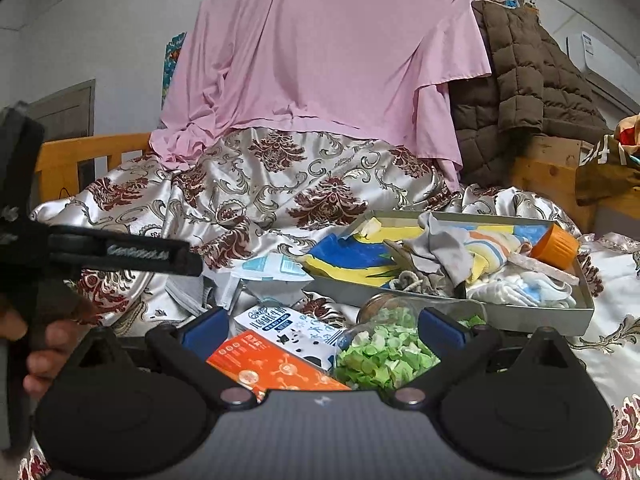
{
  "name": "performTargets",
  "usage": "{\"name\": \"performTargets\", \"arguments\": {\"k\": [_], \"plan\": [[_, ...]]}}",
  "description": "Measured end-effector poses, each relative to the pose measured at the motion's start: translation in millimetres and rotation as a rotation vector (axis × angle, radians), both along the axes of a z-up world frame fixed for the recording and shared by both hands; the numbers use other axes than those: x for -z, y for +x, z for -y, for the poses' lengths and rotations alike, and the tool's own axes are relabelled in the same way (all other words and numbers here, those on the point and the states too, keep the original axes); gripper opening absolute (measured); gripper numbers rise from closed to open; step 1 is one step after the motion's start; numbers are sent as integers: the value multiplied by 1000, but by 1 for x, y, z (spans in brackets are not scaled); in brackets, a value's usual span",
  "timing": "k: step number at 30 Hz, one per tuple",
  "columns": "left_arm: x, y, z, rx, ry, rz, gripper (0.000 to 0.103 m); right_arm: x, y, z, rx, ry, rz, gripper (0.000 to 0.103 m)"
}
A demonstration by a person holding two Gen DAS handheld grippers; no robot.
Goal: Organize soft objects
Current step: 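Move the left gripper to the grey face mask while the right approaches the wipes packet, then close the left gripper on the grey mask while the right grasps the blue-white wipes packet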
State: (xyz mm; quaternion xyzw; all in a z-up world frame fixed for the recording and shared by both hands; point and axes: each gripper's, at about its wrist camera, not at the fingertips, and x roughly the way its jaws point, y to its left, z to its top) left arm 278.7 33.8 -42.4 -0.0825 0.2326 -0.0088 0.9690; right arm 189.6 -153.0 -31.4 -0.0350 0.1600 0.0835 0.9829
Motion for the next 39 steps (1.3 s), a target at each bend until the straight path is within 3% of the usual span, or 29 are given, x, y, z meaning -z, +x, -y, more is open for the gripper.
{"name": "performTargets", "arguments": {"k": [6,13,16,28,39], "plan": [[9,26,-11,-18,-113,-31,102,2,5,-5,1,-52,-31,103],[30,48,-38,-17,-328,-87,101,-1,11,-13,-19,-105,-55,103],[36,53,-45,3,-369,-104,100,-4,18,-17,-29,-123,-59,103],[51,53,-42,28,-312,-84,89,-24,97,-26,-65,-140,-119,103],[53,51,-40,13,-287,-57,78,-28,155,-42,-158,-81,-290,96]]}}
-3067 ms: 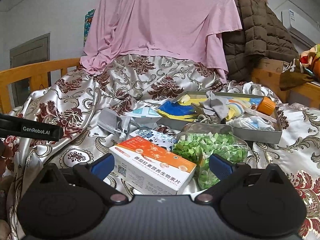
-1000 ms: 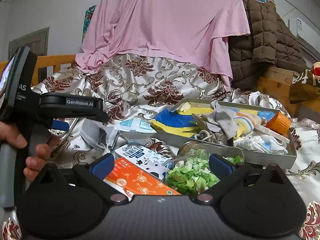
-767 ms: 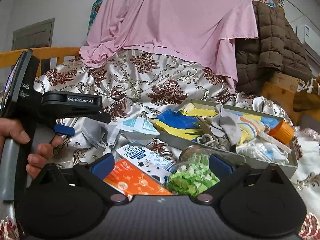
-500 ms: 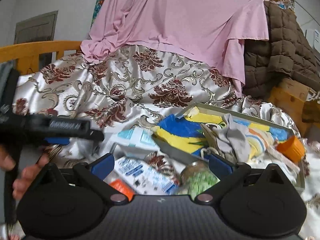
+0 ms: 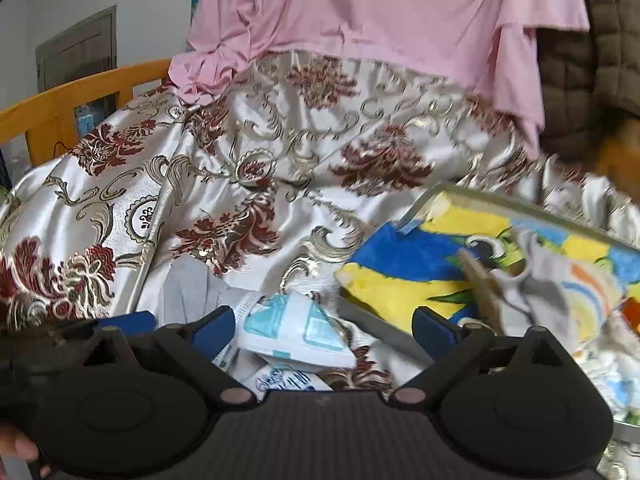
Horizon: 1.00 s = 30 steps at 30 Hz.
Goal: Organize soft objects
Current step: 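Close the left gripper on the grey mask while the right grasps the blue-white wipes packet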
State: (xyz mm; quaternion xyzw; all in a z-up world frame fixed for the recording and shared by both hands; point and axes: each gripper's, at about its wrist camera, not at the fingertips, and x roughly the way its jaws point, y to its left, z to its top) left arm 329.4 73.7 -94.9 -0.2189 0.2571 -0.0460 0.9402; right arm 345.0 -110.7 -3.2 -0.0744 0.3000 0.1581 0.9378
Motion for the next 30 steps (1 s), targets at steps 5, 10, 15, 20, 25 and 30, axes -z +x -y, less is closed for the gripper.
{"name": "performTargets", "arguments": {"k": [5,10,15,20,25,30], "plan": [[2,0,0,-7,0,-5,61,1,23,-3,6,25,-93,88],[4,0,-1,-16,-12,-10,53,10,35,-4,26,49,-177,82],[6,-1,-3,-28,-22,-12,44,17,39,-6,33,61,-222,75],[7,-1,-4,-26,-35,-13,33,19,40,-10,29,51,-238,74],[8,-2,-5,-21,-49,-8,24,22,40,-12,21,59,-245,73],[8,-4,-2,0,-46,-2,15,26,36,-11,3,61,-247,71]]}}
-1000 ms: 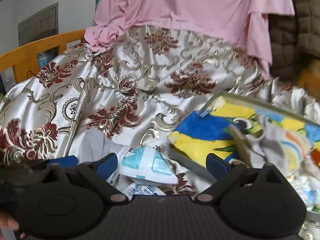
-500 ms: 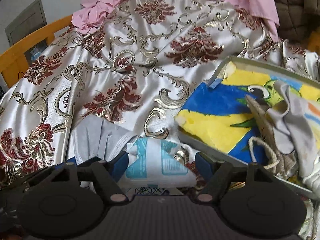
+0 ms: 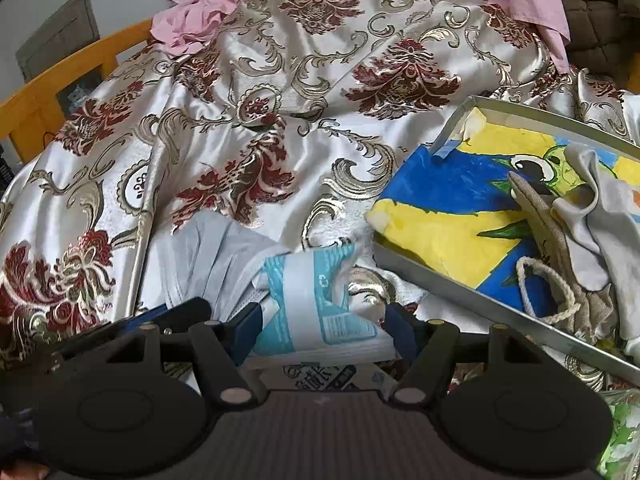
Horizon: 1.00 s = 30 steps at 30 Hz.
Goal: Organize soft objects
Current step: 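Close the left gripper on the grey mask while the right grasps the blue-white wipes packet, then lift the mask and wipes packet and carry both over the frog tray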
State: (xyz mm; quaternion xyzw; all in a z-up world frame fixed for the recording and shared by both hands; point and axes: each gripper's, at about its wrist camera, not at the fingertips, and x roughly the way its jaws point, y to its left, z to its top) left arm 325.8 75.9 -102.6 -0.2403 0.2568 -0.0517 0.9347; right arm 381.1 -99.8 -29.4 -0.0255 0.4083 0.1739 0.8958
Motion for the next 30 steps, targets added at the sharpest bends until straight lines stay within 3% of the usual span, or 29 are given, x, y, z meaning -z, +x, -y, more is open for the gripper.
{"name": "performTargets", "arguments": {"k": [24,30], "plan": [[-2,0,4,11,8,38,9,1,-24,8,-46,-14,157,64],[-11,-1,13,23,53,85,8,-1,-26,20,-31,8,181,64]]}}
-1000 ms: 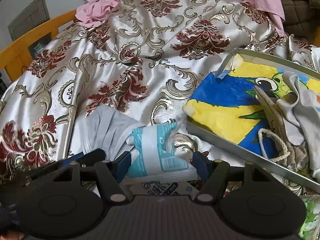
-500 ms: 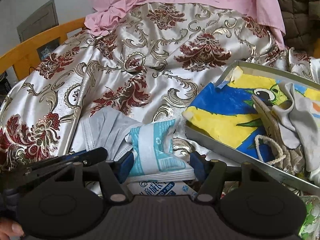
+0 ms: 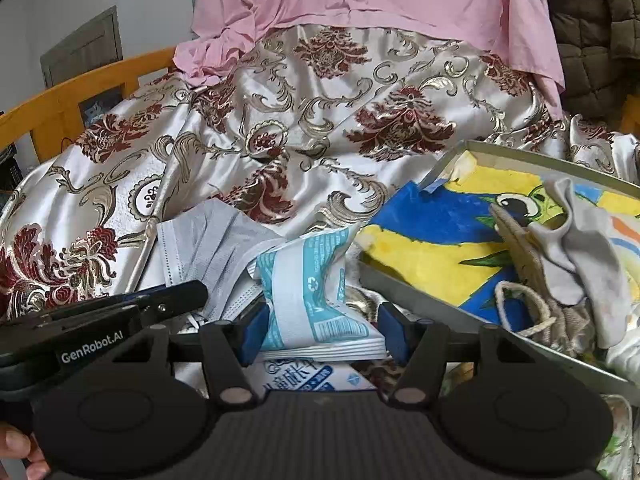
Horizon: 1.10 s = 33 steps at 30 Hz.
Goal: Organize soft objects
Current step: 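Lift the mask and wipes packet and carry both over the frog tray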
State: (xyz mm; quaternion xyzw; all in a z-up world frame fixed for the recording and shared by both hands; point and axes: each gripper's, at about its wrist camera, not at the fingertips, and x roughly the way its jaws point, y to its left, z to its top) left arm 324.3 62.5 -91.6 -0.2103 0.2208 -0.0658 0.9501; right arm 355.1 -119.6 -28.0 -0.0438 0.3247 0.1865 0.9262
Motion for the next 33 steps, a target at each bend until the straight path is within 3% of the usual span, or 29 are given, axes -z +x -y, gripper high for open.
{"name": "performTargets", "arguments": {"k": [10,20,26,33], "plan": [[-24,-1,24,-3,23,74,8,-23,-7,34,9,17,88,64],[-49,27,87,73,68,131,8,-32,4,100,115,-22,156,64],[-54,79,114,166,63,29,9,-31,32,119,146,-98,169,64],[-50,120,113,198,14,-112,9,-29,66,126,188,-61,128,64]]}}
